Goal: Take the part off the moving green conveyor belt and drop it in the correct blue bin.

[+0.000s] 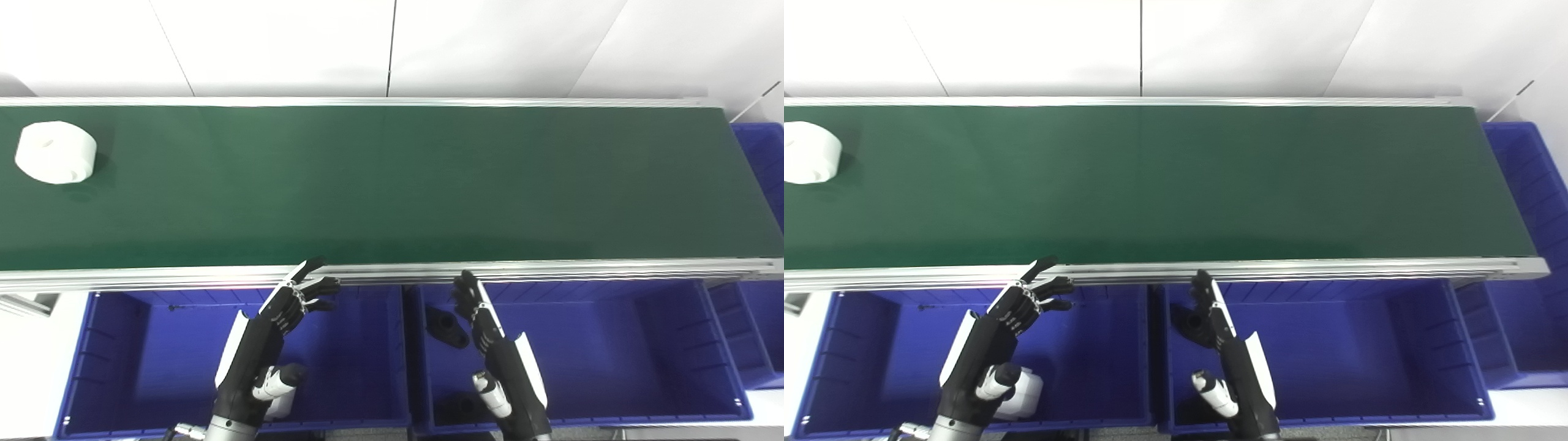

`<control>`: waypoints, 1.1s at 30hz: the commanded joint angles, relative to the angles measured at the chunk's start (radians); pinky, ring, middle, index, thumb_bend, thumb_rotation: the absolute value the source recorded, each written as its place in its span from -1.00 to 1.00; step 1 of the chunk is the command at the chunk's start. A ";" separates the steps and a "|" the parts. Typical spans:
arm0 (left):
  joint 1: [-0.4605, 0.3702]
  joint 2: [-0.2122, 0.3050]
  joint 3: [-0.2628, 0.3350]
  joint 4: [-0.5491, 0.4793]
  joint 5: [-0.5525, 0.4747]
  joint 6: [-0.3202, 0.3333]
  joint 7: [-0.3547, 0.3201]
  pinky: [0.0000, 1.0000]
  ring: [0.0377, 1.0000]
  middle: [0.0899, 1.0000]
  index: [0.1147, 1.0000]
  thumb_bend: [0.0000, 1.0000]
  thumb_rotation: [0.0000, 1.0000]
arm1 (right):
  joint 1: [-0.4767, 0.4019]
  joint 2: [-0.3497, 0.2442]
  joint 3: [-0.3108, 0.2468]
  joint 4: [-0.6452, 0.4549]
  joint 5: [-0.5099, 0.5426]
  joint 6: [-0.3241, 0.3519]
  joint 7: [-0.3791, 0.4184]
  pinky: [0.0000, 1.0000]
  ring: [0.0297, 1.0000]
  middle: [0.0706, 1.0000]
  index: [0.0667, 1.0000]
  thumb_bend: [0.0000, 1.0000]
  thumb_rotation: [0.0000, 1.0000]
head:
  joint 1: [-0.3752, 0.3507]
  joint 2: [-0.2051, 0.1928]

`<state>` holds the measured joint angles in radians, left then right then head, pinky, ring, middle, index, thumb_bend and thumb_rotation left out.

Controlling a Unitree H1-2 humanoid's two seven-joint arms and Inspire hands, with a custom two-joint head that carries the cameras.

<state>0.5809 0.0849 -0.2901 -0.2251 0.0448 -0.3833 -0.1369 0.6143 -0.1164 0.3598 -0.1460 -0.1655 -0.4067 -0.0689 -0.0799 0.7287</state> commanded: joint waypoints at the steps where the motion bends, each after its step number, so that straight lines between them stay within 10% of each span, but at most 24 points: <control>1: 0.011 -0.012 0.000 -0.021 0.006 -0.024 0.009 0.35 0.51 0.49 0.69 0.97 0.72 | 0.001 -0.005 0.004 -0.025 0.011 -0.062 0.012 0.81 0.86 0.90 0.97 1.00 0.99 | 0.009 -0.003; 10: 0.012 -0.041 -0.004 -0.014 0.051 -0.038 0.031 0.30 0.46 0.45 0.65 0.97 0.72 | -0.003 -0.023 -0.021 -0.027 -0.010 -0.063 0.002 0.99 0.86 0.77 0.65 0.97 1.00 | 0.021 -0.004; 33: 0.006 -0.036 -0.009 0.012 0.109 -0.083 0.077 0.30 0.49 0.51 0.45 1.00 0.77 | -0.007 -0.034 0.000 -0.025 0.044 -0.063 0.048 0.88 0.90 0.88 0.85 0.95 1.00 | 0.030 -0.014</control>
<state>0.5823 0.0459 -0.2974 -0.1967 0.1589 -0.4248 -0.0668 0.6039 -0.1454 0.3531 -0.1458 -0.1151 -0.4068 -0.0272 -0.0491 0.7164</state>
